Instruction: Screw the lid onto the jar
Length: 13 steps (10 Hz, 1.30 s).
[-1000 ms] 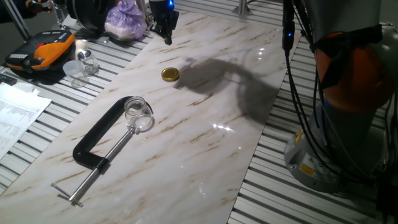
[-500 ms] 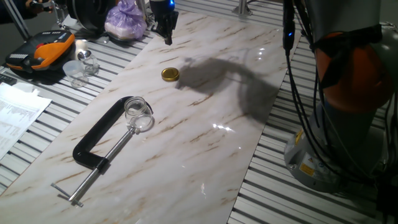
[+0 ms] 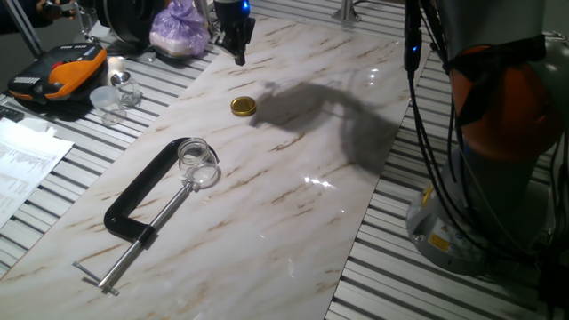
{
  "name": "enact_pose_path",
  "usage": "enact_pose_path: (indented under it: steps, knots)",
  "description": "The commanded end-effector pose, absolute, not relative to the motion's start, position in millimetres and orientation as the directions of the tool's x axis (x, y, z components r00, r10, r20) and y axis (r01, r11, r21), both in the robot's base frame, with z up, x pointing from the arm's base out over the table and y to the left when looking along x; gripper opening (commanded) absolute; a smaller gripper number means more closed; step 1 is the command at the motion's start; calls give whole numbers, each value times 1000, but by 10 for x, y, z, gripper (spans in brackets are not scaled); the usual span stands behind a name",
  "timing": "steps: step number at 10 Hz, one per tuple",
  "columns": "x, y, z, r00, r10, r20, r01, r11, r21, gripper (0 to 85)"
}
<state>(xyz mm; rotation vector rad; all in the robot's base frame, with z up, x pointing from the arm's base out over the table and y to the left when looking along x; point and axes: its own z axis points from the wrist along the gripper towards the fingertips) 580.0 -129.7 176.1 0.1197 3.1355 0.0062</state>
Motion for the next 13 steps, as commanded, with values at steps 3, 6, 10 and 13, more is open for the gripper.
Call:
enact_pose_path:
  steps: [3,6,10,13]
  knots:
    - [5788,-1327,1671,-999,36,-25,36,999,2,0]
    - [5820,-1336,1521,-999,41,-35,41,999,8,0]
    - [5865,-1364,1383,-998,53,-23,53,999,11,0]
    - [5903,-1355,1302,-998,62,-16,62,998,20,0]
